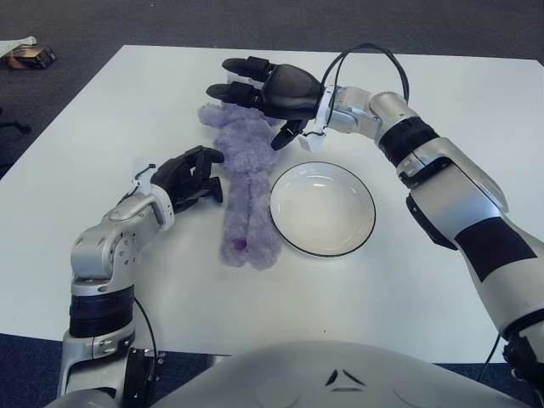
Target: Put the doll into the plate.
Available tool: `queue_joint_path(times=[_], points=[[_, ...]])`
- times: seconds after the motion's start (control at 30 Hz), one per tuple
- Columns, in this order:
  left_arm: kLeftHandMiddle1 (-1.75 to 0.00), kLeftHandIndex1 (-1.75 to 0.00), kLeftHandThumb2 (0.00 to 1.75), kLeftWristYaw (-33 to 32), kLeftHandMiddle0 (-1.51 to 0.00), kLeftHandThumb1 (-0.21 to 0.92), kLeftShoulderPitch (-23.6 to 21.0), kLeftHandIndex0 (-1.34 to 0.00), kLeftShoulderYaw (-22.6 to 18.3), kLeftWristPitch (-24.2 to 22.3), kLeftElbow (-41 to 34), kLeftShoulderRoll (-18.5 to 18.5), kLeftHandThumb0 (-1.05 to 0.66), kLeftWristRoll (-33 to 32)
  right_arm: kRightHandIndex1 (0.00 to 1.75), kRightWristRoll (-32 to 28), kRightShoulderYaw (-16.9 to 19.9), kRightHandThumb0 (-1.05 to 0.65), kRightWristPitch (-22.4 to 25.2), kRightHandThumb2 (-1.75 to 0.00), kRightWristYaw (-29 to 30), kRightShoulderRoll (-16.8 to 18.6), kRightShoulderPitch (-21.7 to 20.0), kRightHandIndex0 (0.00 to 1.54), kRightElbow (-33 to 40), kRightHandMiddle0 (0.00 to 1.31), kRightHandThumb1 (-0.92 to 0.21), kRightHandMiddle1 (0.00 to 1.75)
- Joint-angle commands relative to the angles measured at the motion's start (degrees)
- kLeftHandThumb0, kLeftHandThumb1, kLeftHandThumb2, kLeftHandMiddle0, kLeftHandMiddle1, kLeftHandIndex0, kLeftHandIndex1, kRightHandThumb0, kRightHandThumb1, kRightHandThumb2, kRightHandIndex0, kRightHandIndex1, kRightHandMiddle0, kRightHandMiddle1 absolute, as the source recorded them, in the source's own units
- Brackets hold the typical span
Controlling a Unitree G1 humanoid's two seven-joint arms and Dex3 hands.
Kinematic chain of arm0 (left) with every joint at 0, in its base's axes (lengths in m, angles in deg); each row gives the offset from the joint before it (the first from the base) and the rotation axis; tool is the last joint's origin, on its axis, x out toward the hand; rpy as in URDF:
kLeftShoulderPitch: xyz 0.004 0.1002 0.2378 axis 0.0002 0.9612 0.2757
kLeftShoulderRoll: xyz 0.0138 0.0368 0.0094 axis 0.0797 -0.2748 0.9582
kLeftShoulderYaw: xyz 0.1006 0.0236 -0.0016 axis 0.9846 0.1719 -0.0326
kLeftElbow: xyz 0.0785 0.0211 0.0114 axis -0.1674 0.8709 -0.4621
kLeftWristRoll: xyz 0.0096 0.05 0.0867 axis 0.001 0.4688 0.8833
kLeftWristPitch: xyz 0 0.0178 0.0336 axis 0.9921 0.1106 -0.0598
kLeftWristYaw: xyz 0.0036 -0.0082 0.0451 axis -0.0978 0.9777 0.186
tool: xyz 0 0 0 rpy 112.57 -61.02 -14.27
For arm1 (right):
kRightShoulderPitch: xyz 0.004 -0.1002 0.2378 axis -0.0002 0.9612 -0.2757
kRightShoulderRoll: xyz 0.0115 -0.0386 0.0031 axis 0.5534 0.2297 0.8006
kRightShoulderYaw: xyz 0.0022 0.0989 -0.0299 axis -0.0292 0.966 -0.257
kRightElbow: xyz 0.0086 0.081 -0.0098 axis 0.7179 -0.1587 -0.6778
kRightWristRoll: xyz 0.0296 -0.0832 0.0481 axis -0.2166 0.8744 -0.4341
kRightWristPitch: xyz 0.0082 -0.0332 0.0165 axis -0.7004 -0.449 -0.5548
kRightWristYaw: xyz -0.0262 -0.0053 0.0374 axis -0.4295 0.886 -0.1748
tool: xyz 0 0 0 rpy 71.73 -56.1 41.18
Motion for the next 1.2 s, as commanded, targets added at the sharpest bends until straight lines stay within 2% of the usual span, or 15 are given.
queue_joint_path(times=[0.0, 0.13, 0.27, 0.53, 0.87, 1.17], points=[[-1.75, -1.75, 0.87, 0.48, -0.98, 0.68, 0.78, -0.35, 1.11, -0.68, 0.91, 0.35, -0.39, 0.74, 0.00, 0.64, -0.64, -0.49, -0.81, -0.94, 1.39, 0.52, -2.32, 0.01, -0.53, 0.00, -0.42, 0.12], [-1.75, -1.75, 0.84, 0.61, -0.96, 0.70, 0.96, -0.33, 1.63, -0.05, 1.00, 0.58, -0.39, 1.08, 0.00, 0.37, -0.93, -0.48, -1.19, -0.93, 1.21, 0.89, -2.80, 0.01, -1.08, 0.00, -0.45, 0.13], [-1.75, -1.75, 0.81, 0.80, -0.97, 0.72, 0.99, -0.32, 2.07, 0.46, 1.17, 0.71, -0.38, 1.17, 0.00, -0.24, -1.11, -0.38, -1.86, -0.98, -0.18, 1.29, -3.19, 0.01, -1.75, 0.00, -0.41, 0.21], [-1.75, -1.75, 0.85, 0.39, -1.02, 0.68, 0.83, -0.34, 2.66, 0.08, 0.94, 0.93, -0.39, 1.12, 0.01, -0.02, -1.81, -0.26, -2.43, -1.07, -0.30, 1.66, -3.30, 0.02, -2.31, 0.00, -0.41, 0.21], [-1.75, -1.75, 0.86, -0.42, -1.01, 0.68, 1.32, -0.34, 3.19, -0.25, -0.77, 0.80, -0.39, 1.22, 0.00, -2.12, -1.63, -0.06, -2.55, -1.21, -6.11, 3.49, -1.69, 0.02, -5.18, 0.00, -0.35, 0.30], [-1.75, -1.75, 0.86, -1.59, -0.98, 0.68, 1.35, -0.34, 2.00, -2.38, -2.25, -0.51, -0.39, 0.13, 0.00, -0.91, -2.51, -0.05, -1.28, -1.23, -5.78, 3.57, -0.73, 0.02, -6.47, 0.00, -0.32, 0.22]])
